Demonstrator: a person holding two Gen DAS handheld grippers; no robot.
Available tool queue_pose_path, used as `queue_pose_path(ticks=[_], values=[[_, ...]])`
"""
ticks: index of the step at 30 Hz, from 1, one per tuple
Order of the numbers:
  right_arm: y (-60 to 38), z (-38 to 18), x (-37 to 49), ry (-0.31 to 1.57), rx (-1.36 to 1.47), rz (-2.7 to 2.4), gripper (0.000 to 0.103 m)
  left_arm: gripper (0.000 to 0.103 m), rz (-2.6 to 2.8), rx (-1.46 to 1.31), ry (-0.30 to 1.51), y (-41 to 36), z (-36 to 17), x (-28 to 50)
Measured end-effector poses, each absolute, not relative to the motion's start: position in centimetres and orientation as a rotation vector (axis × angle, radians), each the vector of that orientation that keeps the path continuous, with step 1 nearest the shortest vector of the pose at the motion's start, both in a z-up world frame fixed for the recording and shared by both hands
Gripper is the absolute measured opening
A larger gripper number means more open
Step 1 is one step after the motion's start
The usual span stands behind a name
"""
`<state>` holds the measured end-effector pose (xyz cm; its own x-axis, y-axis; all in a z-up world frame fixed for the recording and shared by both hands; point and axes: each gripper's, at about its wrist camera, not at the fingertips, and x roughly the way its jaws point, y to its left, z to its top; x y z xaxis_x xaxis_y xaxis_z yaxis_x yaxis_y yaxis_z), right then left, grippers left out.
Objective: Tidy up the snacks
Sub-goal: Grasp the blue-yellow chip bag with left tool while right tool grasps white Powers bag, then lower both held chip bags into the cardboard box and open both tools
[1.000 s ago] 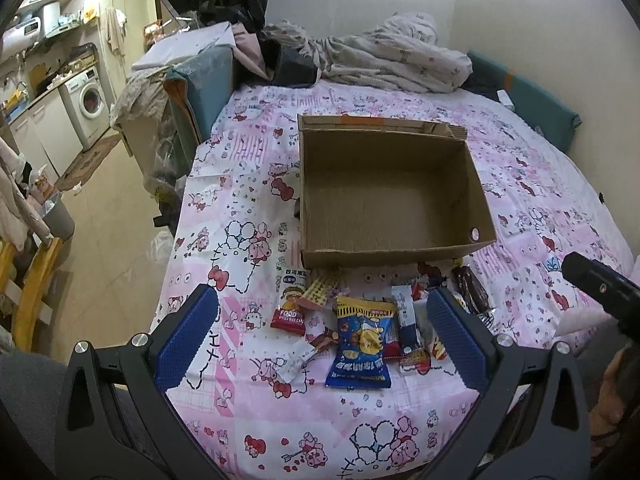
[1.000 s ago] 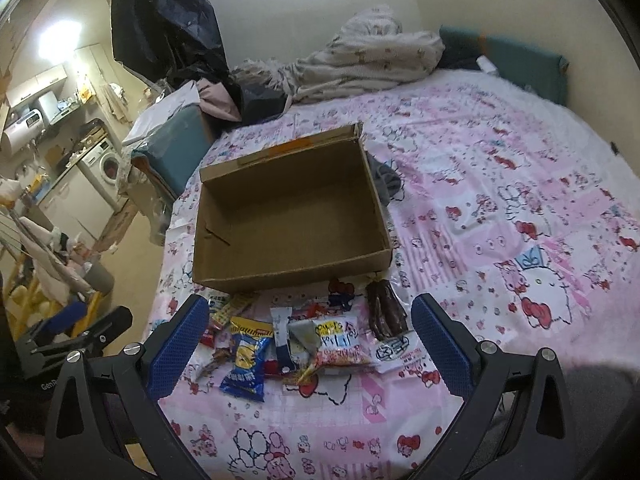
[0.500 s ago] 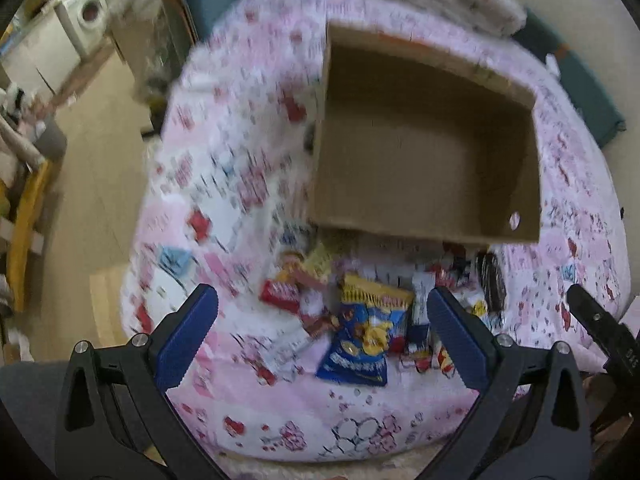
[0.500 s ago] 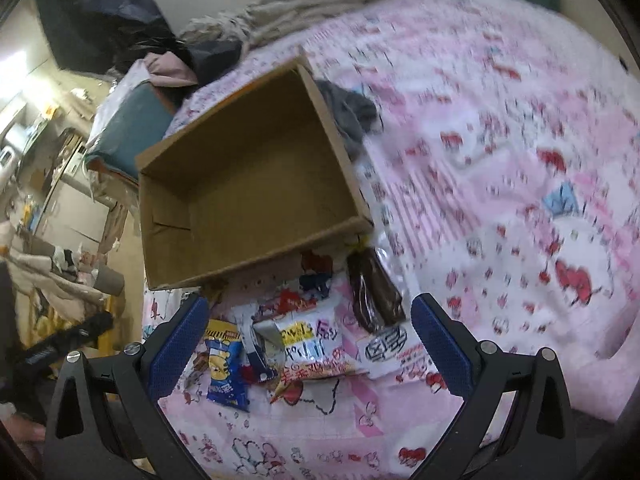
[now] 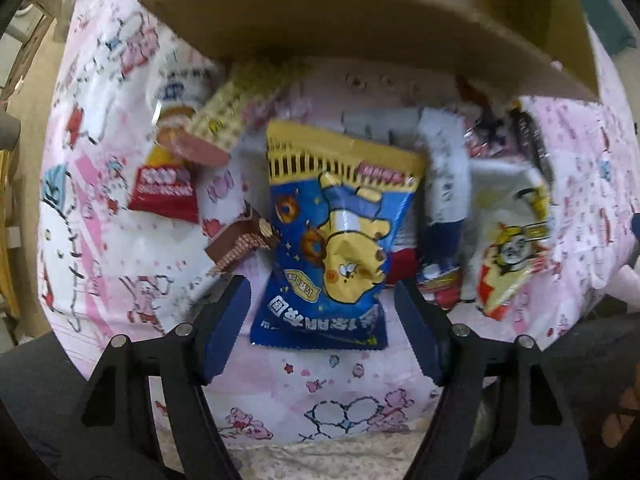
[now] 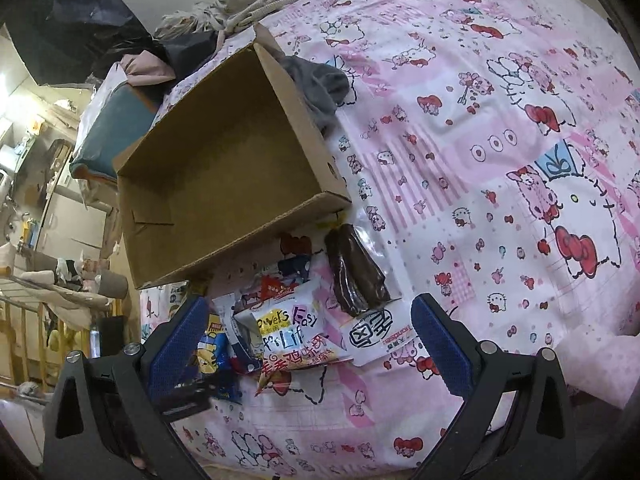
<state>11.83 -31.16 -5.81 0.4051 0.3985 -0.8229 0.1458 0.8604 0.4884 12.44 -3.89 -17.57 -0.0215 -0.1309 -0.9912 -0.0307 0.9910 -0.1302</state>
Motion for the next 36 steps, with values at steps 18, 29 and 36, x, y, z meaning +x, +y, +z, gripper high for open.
queue_pose_path(ticks=[18, 29, 36], values=[[-30.5, -6.1, 11.9, 1.172, 0.513, 0.182, 0.103, 0.026, -0.084, -0.026, 1.521, -4.2, -13.4, 10.3], [-27.5, -8.8, 13.1, 1.337, 0.527, 0.308, 0.088, 0.026, -0.173, -0.28, 1.379, 1.4, -1.4, 8.4], [-23.5, -12.0, 14.9, 1.458, 0.366, 0.287, 0.077, 0.026, -0.151, -0.356, 1.369, 3.2, -1.3, 10.0]])
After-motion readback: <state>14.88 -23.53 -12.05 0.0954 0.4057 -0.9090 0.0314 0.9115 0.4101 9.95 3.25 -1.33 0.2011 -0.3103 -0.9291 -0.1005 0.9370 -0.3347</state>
